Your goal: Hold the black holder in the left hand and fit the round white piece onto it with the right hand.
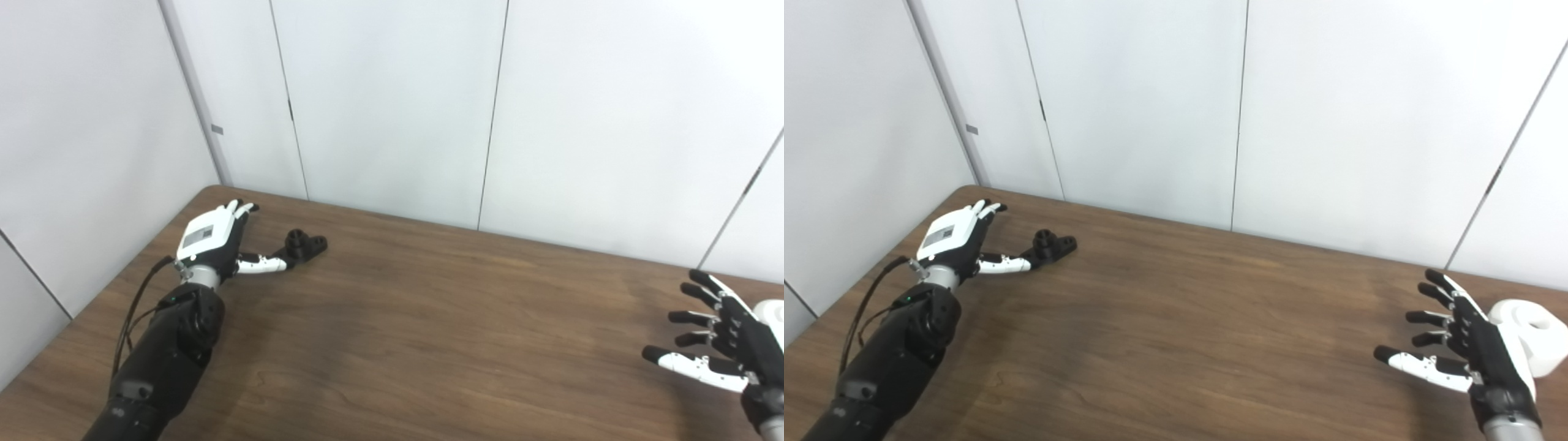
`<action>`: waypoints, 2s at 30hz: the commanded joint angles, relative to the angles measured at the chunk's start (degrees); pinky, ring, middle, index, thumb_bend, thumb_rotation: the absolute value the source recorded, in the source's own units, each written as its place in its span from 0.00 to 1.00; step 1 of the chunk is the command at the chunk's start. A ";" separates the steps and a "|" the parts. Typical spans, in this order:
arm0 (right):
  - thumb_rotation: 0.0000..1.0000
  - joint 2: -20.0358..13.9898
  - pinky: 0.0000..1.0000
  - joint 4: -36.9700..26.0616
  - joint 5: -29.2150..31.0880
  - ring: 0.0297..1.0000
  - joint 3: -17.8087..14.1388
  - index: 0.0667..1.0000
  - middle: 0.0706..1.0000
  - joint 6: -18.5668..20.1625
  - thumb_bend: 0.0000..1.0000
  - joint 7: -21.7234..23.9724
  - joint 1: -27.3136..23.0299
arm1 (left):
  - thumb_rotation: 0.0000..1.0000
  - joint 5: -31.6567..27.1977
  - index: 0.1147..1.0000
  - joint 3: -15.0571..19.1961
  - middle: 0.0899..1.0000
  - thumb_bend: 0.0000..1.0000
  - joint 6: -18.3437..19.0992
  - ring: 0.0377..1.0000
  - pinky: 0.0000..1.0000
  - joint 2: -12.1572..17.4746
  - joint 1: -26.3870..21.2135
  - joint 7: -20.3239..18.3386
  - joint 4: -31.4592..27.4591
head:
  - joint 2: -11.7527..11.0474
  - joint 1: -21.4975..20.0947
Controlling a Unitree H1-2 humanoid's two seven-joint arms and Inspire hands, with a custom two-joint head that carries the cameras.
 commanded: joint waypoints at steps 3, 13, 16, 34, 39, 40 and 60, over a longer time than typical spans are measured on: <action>0.10 -0.73 0.52 -1.62 0.59 0.68 -0.57 0.88 0.85 -0.86 0.73 -0.14 -1.89 | 0.49 -1.01 0.91 0.68 1.00 1.00 -1.46 1.00 1.00 2.15 -3.20 3.52 2.01 | 0.29 -0.18; 0.09 -0.66 0.52 -2.36 0.03 0.68 -0.17 0.87 0.84 -0.59 0.72 -0.28 -1.71 | 0.39 -5.37 0.80 -0.23 1.00 1.00 -7.99 1.00 0.92 0.51 -4.80 8.94 10.89 | 0.71 -0.39; 0.10 -0.65 0.52 -2.43 0.13 0.67 -0.20 0.87 0.84 -0.46 0.73 -0.24 -1.67 | 0.34 -7.50 0.77 -0.02 1.00 1.00 -10.12 1.00 0.95 -0.14 -5.03 9.83 12.38 | 0.81 -0.74; 0.12 -0.88 0.51 -3.56 -0.04 0.67 -0.44 0.86 0.83 0.29 0.73 -0.34 -1.23 | 0.27 -8.51 0.73 -5.42 1.00 0.97 -11.53 1.00 1.00 -1.97 -7.42 12.53 17.09 | 1.30 -1.59; 0.12 -1.01 0.52 -3.91 0.02 0.67 -0.53 0.87 0.84 0.52 0.73 -0.34 -1.03 | 0.25 -8.68 0.73 -6.28 1.00 0.96 -11.15 1.00 1.00 -2.37 -7.74 13.59 19.21 | 1.30 -1.82; 0.12 -1.07 0.52 -3.96 -0.06 0.67 -0.54 0.87 0.84 0.45 0.73 -0.38 -1.00 | 0.27 -8.58 0.73 -6.48 1.00 0.96 -10.96 1.00 1.00 -2.44 -7.96 13.91 20.02 | 1.33 -1.86; 0.10 -1.93 0.53 -4.66 -0.22 0.67 -0.67 0.87 0.84 0.92 0.70 -0.16 -0.62 | 0.34 -9.93 0.65 -8.77 1.00 0.97 -9.21 1.00 1.00 -2.37 -9.34 14.30 25.20 | 1.93 -2.02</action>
